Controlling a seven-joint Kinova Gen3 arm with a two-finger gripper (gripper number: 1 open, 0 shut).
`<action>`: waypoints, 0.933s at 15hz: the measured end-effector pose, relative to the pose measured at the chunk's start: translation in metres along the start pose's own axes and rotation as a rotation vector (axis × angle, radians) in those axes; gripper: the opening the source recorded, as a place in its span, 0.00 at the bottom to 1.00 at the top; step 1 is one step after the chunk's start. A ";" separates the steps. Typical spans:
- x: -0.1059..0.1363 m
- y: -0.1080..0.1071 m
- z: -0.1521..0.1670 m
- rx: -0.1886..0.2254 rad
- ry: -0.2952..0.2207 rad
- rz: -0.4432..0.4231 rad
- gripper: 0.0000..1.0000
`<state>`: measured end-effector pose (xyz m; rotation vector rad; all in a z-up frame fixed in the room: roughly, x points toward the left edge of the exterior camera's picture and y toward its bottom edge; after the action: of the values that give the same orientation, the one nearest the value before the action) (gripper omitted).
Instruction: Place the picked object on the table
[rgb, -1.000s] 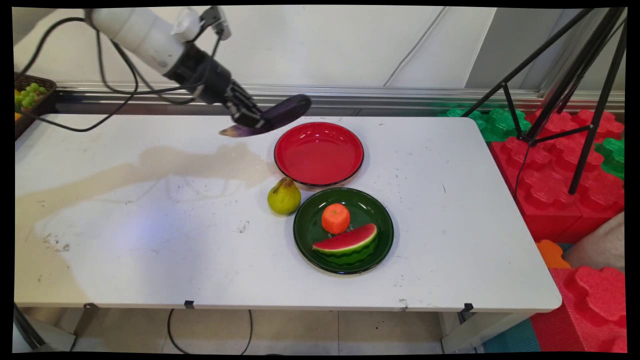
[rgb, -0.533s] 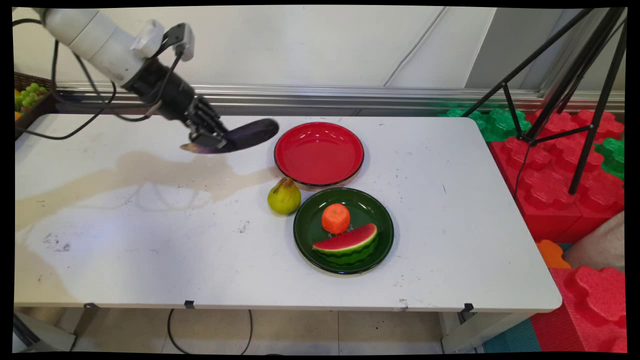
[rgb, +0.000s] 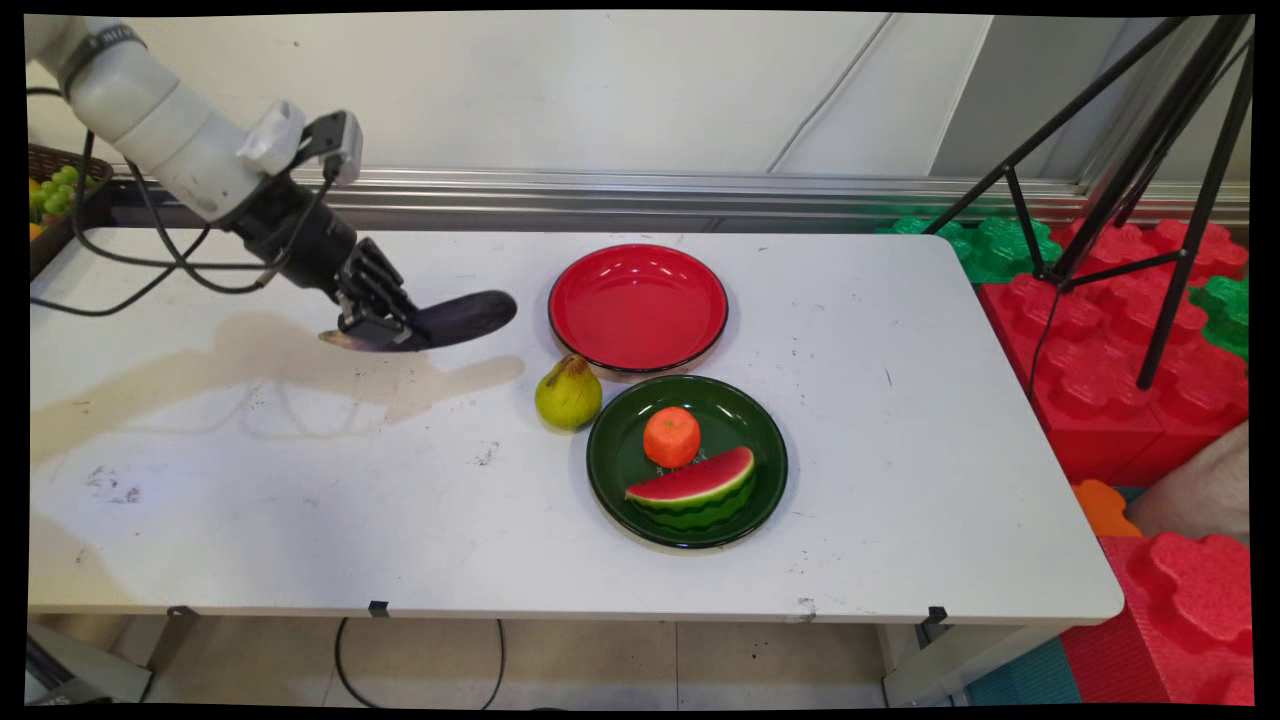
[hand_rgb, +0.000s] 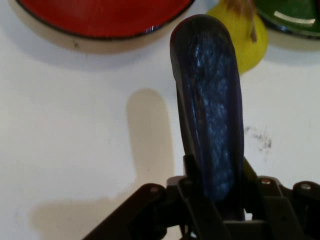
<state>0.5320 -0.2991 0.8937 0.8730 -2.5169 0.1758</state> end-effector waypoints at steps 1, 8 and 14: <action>-0.004 -0.001 0.005 0.002 -0.008 -0.008 0.00; -0.029 -0.011 0.046 0.013 -0.064 -0.091 0.00; -0.038 -0.018 0.073 0.017 -0.073 -0.142 1.00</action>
<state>0.5407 -0.3121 0.8110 1.0796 -2.5112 0.1214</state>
